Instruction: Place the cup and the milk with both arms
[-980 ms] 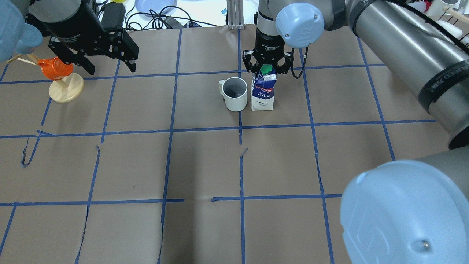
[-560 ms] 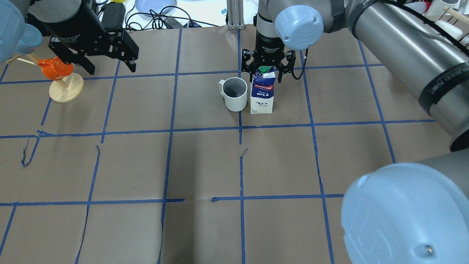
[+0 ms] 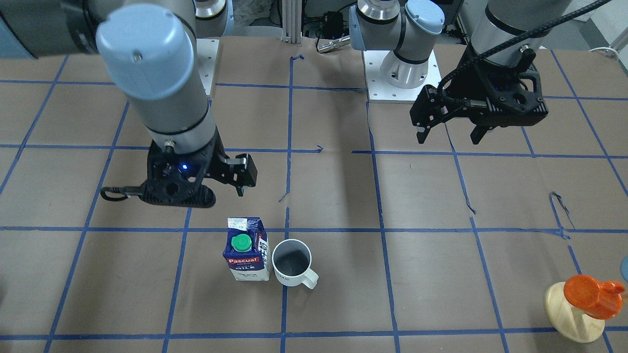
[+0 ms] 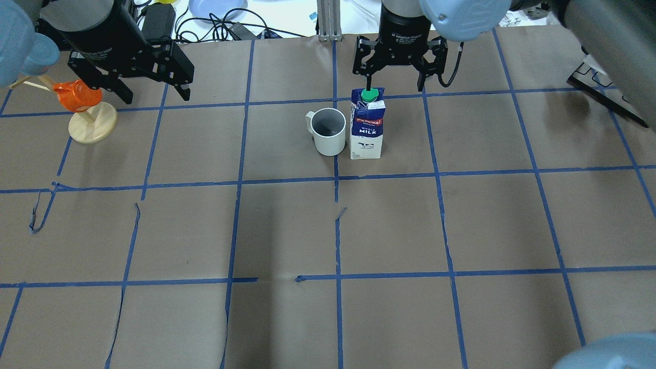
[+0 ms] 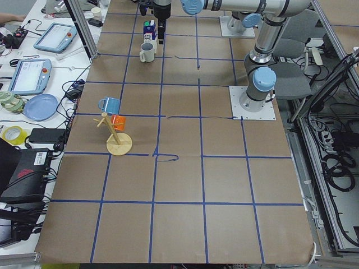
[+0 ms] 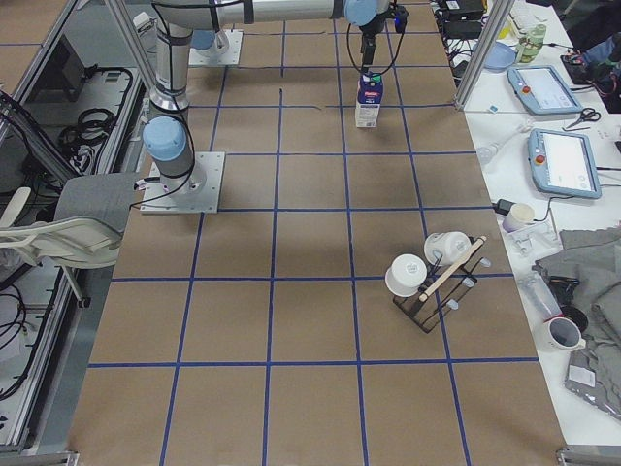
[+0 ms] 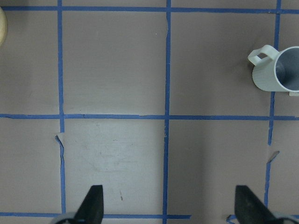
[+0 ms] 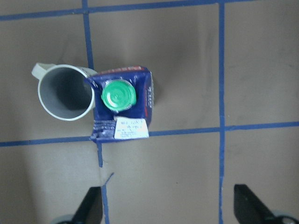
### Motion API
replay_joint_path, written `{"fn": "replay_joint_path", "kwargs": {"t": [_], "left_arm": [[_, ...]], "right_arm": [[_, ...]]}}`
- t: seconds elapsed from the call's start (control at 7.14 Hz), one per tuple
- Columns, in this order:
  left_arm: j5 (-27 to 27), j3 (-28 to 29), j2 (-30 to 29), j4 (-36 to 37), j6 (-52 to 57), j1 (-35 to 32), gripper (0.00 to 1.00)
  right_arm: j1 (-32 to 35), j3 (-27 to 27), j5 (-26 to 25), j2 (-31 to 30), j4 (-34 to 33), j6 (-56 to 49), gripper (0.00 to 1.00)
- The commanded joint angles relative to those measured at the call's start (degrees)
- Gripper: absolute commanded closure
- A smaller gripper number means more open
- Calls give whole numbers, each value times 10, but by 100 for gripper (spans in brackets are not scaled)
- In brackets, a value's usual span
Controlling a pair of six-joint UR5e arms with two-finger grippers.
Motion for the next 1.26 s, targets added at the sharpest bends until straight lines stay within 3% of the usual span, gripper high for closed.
{"fn": "replay_joint_path", "kwargs": {"t": [0.0, 0.42, 0.7, 1.12], "left_arm": [[0, 0, 0, 0, 0, 0, 0], [0, 0, 0, 0, 0, 0, 0], [0, 0, 0, 0, 0, 0, 0], [0, 0, 0, 0, 0, 0, 0]], "right_arm": [[-11, 14, -24, -73, 72, -40, 0], [-48, 101, -24, -154, 53, -99, 2], [-111, 108, -18, -160, 43, -155, 2], [-117, 106, -16, -164, 41, -152, 0]]}}
